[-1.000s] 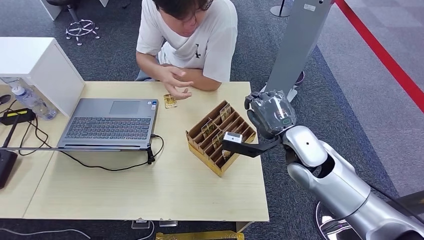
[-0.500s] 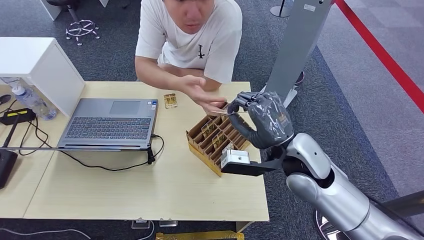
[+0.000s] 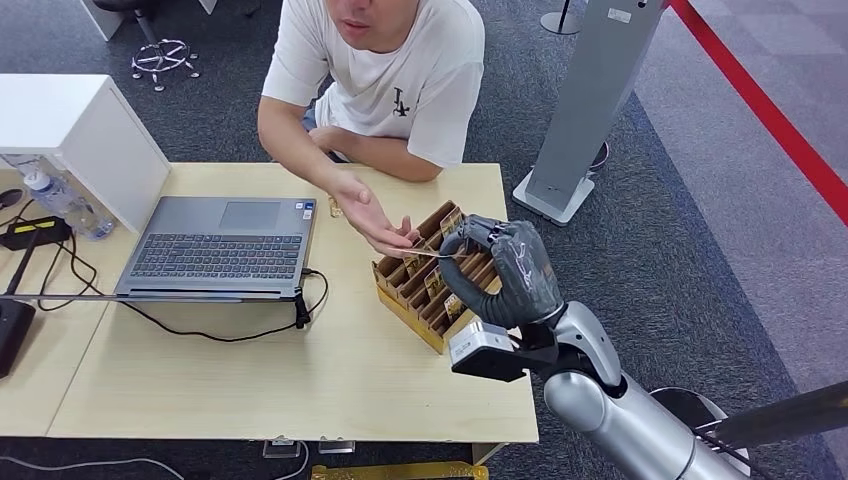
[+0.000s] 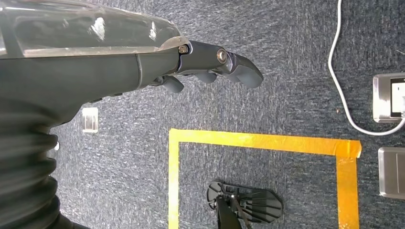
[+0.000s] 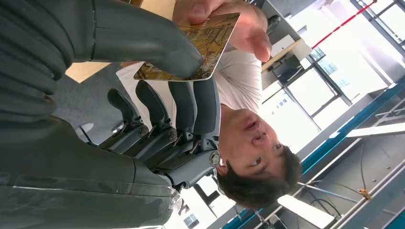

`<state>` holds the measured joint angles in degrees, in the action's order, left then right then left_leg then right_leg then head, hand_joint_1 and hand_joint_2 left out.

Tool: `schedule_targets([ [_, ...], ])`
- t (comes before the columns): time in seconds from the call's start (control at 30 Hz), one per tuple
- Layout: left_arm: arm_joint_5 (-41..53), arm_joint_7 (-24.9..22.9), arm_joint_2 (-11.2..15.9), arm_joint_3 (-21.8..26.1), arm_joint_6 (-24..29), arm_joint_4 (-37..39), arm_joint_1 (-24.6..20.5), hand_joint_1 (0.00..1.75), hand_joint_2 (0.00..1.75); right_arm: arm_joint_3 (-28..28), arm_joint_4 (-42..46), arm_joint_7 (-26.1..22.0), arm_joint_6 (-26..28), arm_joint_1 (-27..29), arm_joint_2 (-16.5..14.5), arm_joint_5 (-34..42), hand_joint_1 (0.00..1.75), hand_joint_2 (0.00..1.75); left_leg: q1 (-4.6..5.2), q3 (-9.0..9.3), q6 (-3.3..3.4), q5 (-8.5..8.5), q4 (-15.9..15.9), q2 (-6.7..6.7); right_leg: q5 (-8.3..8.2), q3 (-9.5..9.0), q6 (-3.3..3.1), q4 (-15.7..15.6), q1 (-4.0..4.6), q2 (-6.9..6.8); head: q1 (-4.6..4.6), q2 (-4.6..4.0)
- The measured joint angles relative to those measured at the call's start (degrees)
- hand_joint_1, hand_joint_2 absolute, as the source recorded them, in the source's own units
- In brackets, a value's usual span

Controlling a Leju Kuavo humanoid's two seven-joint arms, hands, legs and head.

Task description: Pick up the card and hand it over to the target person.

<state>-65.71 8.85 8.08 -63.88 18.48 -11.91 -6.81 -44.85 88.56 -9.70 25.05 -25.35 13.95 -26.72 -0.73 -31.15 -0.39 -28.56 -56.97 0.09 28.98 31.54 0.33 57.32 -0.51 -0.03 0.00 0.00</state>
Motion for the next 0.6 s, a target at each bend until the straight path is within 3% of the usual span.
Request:
schedule_targets([
  [0.2,-0.2,-0.3,-0.1,0.1,0.1,0.0,0.1,0.00,1.75,-0.4,-0.1,-0.3,-0.8,0.5,0.1,0.3,1.31,1.75,0.01,0.00,0.01,0.00,0.0,0.00,0.00,0.01,0.00,0.0,-0.01,0.00,0.00,0.00],
  [0.33,-0.5,-0.4,-0.1,0.5,0.3,0.1,0.1,0.00,0.00,-0.5,0.0,-0.4,-1.9,0.7,0.1,2.0,0.06,1.75,0.01,-0.02,0.01,0.00,0.0,0.00,0.00,0.02,0.01,0.0,-0.01,0.00,0.00,0.00],
  [0.37,-0.6,-0.4,-0.1,0.5,0.4,0.1,0.1,0.00,0.00,-0.4,0.1,-0.5,-2.7,0.8,0.1,3.7,0.00,1.75,0.02,0.00,0.02,0.00,0.0,0.01,-0.01,0.01,0.01,0.0,-0.01,0.01,0.00,0.00],
  [0.6,-1.1,-0.6,0.0,1.0,0.8,0.1,0.3,0.00,0.00,2.1,-1.4,-1.7,-7.0,2.5,-0.2,16.3,0.00,1.75,0.00,-0.05,0.00,0.00,0.0,-0.05,0.02,0.04,0.01,0.0,0.00,-0.05,0.00,0.00],
])
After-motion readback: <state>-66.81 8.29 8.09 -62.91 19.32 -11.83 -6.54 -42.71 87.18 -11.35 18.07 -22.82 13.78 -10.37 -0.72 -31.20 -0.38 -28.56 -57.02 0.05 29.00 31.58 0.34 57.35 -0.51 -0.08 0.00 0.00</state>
